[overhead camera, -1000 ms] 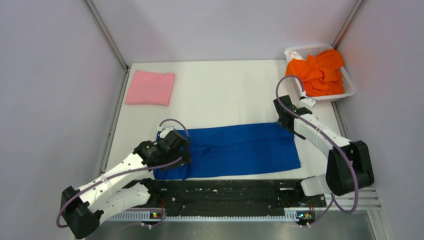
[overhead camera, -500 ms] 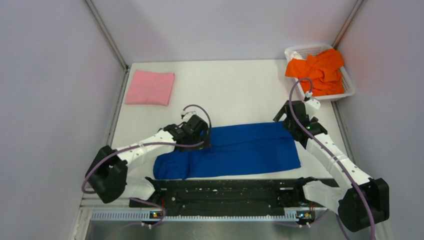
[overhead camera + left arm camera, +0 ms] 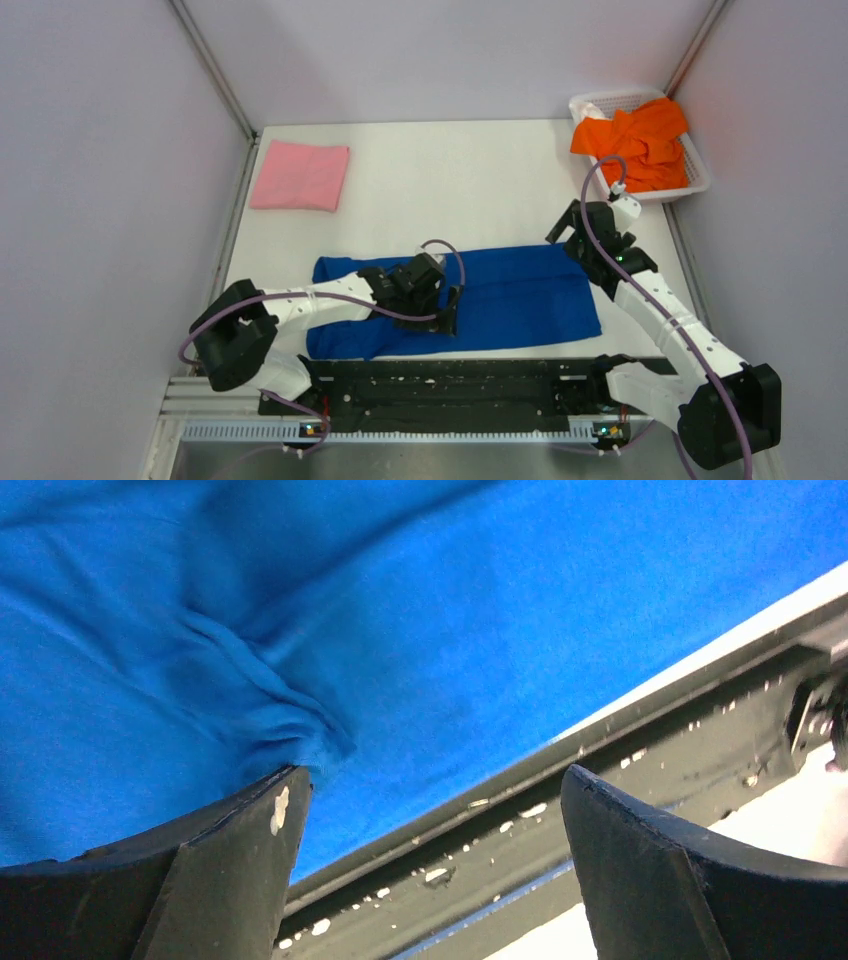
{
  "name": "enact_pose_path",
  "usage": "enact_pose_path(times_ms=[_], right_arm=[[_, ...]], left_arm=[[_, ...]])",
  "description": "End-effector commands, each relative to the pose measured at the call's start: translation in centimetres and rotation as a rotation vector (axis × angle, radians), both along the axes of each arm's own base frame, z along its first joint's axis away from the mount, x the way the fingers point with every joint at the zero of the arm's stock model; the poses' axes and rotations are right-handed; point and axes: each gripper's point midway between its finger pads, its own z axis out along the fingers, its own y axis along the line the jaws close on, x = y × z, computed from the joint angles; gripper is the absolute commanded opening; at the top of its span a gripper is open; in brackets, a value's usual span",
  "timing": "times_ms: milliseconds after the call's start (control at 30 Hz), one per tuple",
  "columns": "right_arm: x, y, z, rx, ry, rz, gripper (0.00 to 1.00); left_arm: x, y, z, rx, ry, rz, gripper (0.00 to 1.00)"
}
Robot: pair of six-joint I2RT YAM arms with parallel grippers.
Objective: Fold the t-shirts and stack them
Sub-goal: Fold the other side of the tshirt into a rectangle
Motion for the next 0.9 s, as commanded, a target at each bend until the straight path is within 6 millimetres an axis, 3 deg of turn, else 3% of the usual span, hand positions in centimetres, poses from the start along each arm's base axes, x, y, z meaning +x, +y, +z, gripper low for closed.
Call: enact_pose_path(times_ms=[0,100,233,367,533,733,867], right_arm=[[0.5,0.2,0.8,0.008,-0.048,0.013,0.99],[0.6,0.4,0.9,0.009,-0.052,0.026,0.99],[0.9,1.1,0.9,0.007,-0.060,0.081,0.99],[1.5,3.2,0.4,0.060,-0.068,0.187,0.99],[2.4,6.8,-1.4,0.149,-0.036,0.328,0.99],[3.2,9.9,-3.9,0.181,0.014,0.420,0.99],[2.7,12.7,-6.6,0.196,0.085,0.506,0.99]], left_arm=[[-1.2,-0.9,0.5,-0.003,0.011,-0.059,0.99],[-0.5,-0.1,1.0,0.043,-0.018,-0.028,0.99],[0.7,-0.2,3.8,0.002,-0.104,-0.005,0.99],[3.8,3.2,5.8,0.037,-0.214,0.181,0.99],[4.9,5.6,6.4,-0.068,-0.196,0.260,0.99],[6.9,9.0,4.1,-0.089,-0.187,0.436,0.99],[9.4,9.6,1.1,-0.148,-0.111,0.533,0.99]])
